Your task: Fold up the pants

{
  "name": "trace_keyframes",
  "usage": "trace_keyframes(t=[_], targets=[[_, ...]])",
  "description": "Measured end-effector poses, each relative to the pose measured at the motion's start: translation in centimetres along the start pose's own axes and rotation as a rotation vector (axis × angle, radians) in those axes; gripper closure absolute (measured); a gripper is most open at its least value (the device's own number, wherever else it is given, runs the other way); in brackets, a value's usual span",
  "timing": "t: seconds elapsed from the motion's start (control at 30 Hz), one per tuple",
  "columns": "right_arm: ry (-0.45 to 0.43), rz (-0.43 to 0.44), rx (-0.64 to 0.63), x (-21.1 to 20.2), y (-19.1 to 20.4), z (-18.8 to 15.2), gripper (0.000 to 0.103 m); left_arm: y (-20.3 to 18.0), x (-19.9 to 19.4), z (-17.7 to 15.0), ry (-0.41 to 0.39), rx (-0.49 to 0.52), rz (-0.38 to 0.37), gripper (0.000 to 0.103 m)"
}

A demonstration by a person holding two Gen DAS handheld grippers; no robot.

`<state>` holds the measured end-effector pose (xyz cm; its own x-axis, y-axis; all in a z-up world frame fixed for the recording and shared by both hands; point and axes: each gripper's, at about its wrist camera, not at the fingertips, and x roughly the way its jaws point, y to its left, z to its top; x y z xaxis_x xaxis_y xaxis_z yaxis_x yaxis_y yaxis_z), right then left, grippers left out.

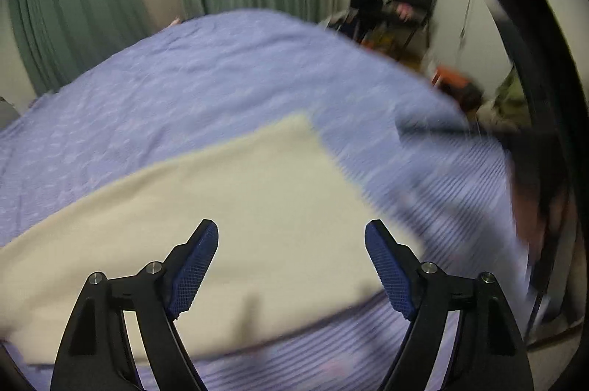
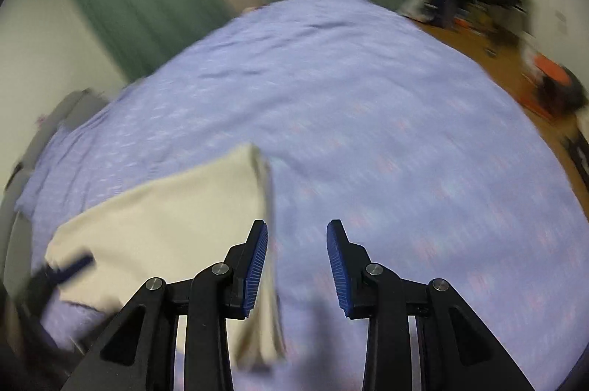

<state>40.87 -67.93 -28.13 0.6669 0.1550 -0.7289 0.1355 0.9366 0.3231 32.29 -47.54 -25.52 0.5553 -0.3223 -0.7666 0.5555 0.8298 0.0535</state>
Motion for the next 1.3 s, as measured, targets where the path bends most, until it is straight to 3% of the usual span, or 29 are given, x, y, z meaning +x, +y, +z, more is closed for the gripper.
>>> trace_keyframes(t=[0.2,0.3,0.4,0.43,0.47,0.6,0.63,0.67,0.73,0.83,0.93,1.03,1.13,1.23,1.3], targets=[[0.084,0.130,-0.116,7.6,2.9,3.5,0.070,0.9,3.7,-3.4,0.109,-0.098,0.046,0.039],[0.152,0.119,-0.140,10.6,3.5,3.9,0.070,1.8,5.5,-4.0,0.158,-0.190,0.007,0.051],[0.215,0.134,-0.150,13.6,3.5,4.0,0.070,1.5,6.3,-4.5,0.158,-0.234,0.012,0.051],[0.226,0.131,-0.167,14.0,3.6,3.9,0.079,0.9,6.3,-4.5,0.156,-0.219,0.031,0.051],[0.223,0.114,-0.180,13.9,3.6,3.9,0.086,0.4,6.2,-4.4,0.151,-0.212,0.037,0.053],[0.042,0.139,-0.288,11.8,5.3,5.4,0.088,-0.6,6.1,-4.7,0.137,-0.226,0.043,0.053],[0.050,0.136,-0.283,12.2,5.2,5.5,0.086,-0.8,6.1,-4.7,0.138,-0.231,0.046,0.053],[0.089,0.131,-0.257,13.2,4.7,5.6,0.076,-0.9,6.2,-4.7,0.142,-0.240,0.046,0.052],[0.215,0.140,-0.171,15.6,3.0,5.3,0.068,-0.3,6.2,-4.5,0.145,-0.254,0.040,0.051],[0.231,0.221,-0.090,15.5,1.7,4.5,0.067,0.2,6.1,-4.9,0.137,-0.258,0.039,0.050],[0.307,0.276,-0.070,16.5,1.4,3.7,0.067,0.1,6.3,-4.9,0.127,-0.242,0.054,0.049],[0.306,0.318,-0.026,17.5,0.6,3.5,0.065,0.0,6.2,-4.9,0.125,-0.249,0.051,0.049],[0.285,0.285,0.079,17.5,0.1,3.6,0.085,0.3,6.2,-4.7,0.128,-0.266,0.035,0.050],[0.201,0.224,0.079,14.5,1.3,4.7,0.091,0.3,6.4,-3.7,0.139,-0.242,-0.018,0.075],[0.096,0.217,0.092,11.8,0.8,6.4,0.095,-0.7,6.0,-2.9,0.127,-0.240,-0.090,0.077]])
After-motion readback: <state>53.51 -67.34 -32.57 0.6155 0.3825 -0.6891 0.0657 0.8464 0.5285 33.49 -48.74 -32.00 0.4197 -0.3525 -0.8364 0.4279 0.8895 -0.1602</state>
